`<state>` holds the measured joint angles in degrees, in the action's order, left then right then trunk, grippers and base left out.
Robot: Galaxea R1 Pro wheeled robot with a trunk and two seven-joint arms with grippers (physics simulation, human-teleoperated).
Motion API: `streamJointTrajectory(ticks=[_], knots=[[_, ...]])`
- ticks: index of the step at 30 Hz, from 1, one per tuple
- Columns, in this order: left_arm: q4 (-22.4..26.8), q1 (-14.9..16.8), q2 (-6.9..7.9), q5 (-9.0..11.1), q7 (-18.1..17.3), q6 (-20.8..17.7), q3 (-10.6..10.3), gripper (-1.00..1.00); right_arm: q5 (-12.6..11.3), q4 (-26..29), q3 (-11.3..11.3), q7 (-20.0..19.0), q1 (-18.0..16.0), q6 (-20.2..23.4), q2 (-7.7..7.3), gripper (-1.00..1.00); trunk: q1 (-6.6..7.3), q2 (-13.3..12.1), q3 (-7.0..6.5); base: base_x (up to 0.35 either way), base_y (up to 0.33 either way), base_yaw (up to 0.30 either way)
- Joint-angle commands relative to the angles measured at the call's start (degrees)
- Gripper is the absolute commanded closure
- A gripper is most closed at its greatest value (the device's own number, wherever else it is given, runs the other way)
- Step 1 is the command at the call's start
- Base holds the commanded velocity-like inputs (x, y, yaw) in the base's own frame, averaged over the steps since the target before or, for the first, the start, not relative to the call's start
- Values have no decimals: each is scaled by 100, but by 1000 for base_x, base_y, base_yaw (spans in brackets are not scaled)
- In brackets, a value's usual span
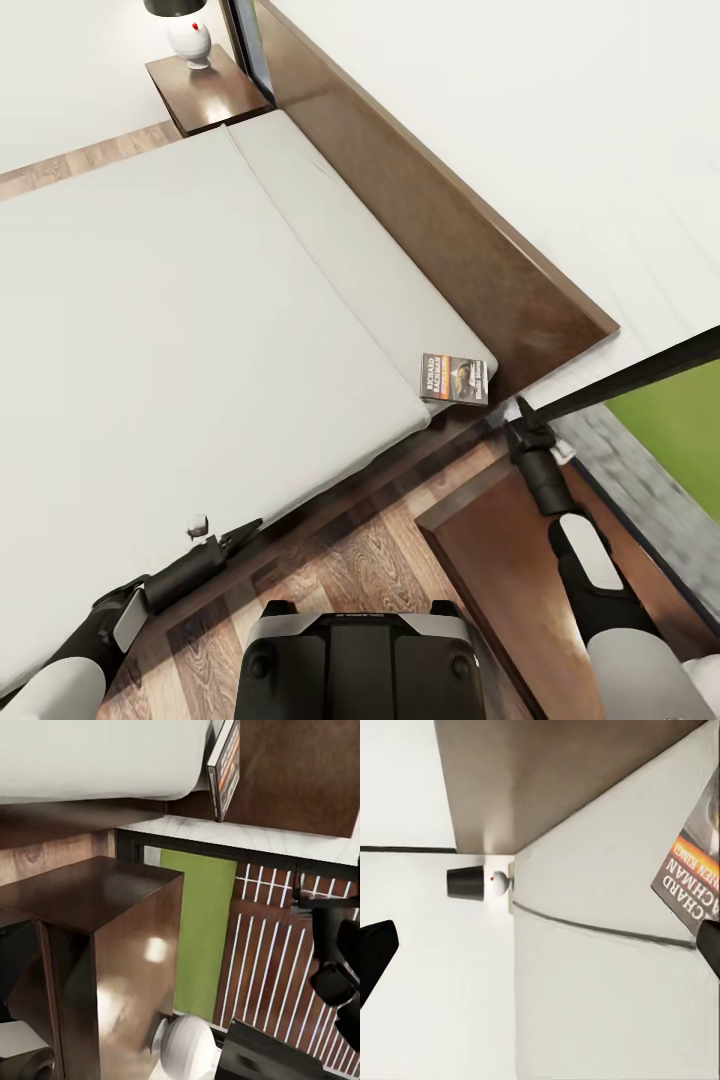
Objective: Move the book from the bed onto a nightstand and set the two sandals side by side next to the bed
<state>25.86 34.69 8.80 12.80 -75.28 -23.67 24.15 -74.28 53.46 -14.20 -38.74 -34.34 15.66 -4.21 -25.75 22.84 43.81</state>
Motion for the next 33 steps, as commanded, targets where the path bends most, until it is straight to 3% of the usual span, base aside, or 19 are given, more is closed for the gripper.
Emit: streamJointTrajectory(ticks=[1,4,11,13,20,33], knots=[[-1,2,-1,3,-19,-60,11,-100,-44,-38,-4,-13,-2,-23,0,-100,-3,8,6,0,0,0],[-2,2,-1,3,-15,-59,8,-100,-5,-172,91,-25,-2,-241,1,-100,-3,8,6,0,0,0],[4,2,-1,3,-10,-59,8,-100,3,-224,701,-28,-2,-338,5,-100,-3,8,6,0,0,0],[5,2,-1,3,-8,-56,9,-100,3,-228,770,-28,-2,-352,6,-100,-3,8,6,0,0,0],[2,2,-1,3,3,-51,6,-100,8,-243,896,-28,-2,-383,19,-100,-3,8,6,0,0,0],[-2,2,-42,3,4,-50,10,-100,3,-265,905,-28,-2,-388,17,-100,-3,8,6,110,0,0]])
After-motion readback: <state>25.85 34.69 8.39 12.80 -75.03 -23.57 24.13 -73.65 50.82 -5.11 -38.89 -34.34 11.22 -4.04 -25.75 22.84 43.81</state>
